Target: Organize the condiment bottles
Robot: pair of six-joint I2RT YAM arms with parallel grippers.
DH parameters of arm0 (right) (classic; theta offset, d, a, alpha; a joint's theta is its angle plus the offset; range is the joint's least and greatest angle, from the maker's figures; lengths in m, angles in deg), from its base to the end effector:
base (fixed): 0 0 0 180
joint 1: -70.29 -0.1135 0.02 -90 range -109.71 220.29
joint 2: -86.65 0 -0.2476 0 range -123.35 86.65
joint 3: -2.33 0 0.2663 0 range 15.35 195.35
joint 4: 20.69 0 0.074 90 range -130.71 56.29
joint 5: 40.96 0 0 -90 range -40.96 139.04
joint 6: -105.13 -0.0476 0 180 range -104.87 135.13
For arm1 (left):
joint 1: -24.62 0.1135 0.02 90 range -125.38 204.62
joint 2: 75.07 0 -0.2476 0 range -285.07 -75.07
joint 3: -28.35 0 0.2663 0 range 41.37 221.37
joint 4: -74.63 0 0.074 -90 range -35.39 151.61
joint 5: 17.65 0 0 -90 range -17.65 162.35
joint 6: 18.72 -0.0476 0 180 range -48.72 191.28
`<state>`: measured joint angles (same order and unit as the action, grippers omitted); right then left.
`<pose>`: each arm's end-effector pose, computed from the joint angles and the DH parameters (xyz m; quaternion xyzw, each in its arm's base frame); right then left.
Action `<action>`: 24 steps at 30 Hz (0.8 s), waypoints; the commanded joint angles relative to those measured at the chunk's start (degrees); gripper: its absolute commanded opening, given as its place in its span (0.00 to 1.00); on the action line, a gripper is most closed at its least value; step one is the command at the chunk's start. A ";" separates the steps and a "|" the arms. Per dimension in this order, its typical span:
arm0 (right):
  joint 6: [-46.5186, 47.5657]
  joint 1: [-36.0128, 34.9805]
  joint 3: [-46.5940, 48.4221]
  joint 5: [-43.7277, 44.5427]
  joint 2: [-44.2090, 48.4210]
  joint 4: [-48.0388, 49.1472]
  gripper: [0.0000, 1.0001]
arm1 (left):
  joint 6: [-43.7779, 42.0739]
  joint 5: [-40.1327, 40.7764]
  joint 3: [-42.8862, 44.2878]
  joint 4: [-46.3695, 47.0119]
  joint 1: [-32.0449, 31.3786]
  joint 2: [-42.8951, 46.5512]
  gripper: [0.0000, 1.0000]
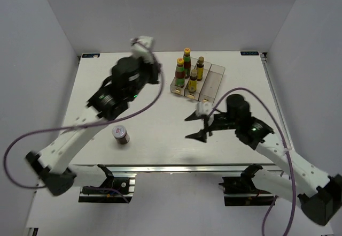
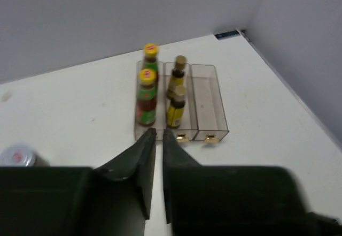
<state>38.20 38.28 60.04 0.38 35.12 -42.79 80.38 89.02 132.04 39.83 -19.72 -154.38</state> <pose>0.1779 0.1533 0.3071 -0.5563 0.5302 0.3706 0.5216 0.2486 -0.2238 0.4451 0.1417 0.7527 -0.1852 0.6157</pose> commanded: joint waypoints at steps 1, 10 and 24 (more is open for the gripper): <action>8.04 -14.89 2.76 18.38 -6.19 1.52 0.73 | 0.39 10.21 -13.12 -2.91 4.50 13.53 0.26; -12.15 -31.70 29.64 38.72 -42.23 1.96 0.89 | 2.06 30.85 -41.97 -4.24 11.64 44.31 0.90; -28.96 -38.22 47.95 45.41 -64.13 1.87 0.89 | 2.41 37.47 -49.89 0.95 11.64 56.62 0.95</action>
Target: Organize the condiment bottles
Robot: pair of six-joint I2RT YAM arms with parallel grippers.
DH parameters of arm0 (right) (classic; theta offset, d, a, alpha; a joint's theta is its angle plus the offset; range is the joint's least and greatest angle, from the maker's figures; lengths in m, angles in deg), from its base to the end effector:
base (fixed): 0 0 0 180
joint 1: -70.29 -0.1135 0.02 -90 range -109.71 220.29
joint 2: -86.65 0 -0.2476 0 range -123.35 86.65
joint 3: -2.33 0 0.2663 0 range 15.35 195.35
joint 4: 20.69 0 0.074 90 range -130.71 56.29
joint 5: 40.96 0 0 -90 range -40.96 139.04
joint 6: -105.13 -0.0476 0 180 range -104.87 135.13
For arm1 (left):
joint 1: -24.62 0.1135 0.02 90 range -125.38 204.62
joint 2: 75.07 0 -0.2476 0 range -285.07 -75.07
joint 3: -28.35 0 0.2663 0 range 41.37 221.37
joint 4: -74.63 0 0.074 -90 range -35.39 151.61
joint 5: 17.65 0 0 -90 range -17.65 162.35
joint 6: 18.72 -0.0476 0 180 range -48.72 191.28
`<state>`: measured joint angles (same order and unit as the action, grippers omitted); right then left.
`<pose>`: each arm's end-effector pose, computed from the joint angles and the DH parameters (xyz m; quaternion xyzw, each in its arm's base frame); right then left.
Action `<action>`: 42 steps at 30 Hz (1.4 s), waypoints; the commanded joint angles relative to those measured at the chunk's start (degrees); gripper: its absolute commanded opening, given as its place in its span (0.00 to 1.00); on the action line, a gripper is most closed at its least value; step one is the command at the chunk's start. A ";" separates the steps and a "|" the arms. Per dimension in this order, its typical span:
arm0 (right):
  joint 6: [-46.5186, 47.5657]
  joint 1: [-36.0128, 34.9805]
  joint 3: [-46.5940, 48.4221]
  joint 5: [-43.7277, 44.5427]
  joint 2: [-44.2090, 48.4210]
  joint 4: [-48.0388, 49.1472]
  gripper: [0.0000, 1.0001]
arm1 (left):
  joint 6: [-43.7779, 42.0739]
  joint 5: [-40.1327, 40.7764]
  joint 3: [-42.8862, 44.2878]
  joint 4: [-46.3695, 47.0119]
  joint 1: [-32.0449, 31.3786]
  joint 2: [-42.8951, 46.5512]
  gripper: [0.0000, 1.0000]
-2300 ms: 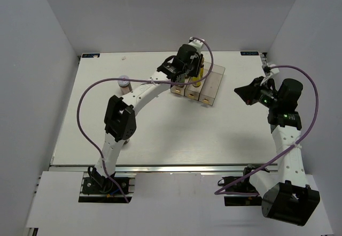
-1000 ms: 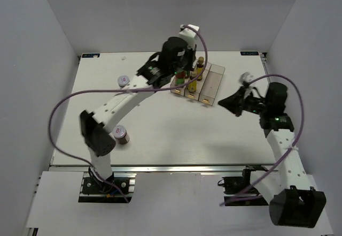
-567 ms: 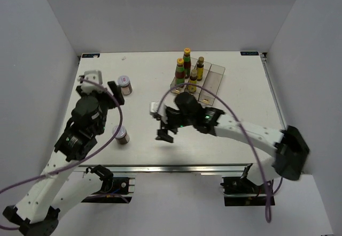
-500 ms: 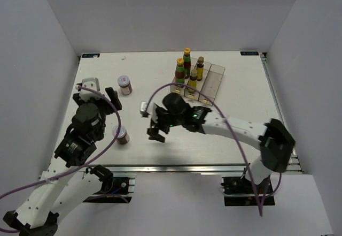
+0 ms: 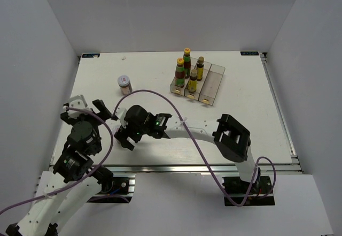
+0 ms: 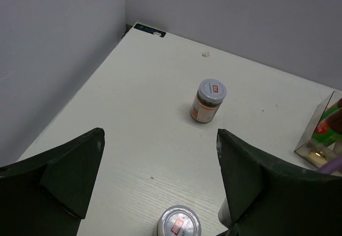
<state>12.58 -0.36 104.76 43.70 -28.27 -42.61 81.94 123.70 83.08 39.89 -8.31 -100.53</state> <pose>0.1563 0.4586 0.2119 -0.5128 0.7200 0.3108 0.3494 0.1310 -0.0406 0.3403 -0.1571 0.7107 0.0727 0.6819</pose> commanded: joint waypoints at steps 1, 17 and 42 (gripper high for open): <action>-3.95 0.43 3.67 1.83 -1.36 1.79 0.89 | 1.03 3.22 -1.19 0.80 0.23 3.65 0.95; -3.08 -0.27 13.42 7.36 -11.99 4.07 0.89 | 2.88 7.89 -2.78 -0.52 0.23 11.21 0.95; 1.66 5.60 6.23 -1.19 0.53 1.19 0.00 | 2.00 6.75 -3.66 0.36 0.23 13.76 0.95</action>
<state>12.82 0.67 112.74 50.34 -38.43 -40.78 84.38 131.57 80.00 39.57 -8.31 -86.98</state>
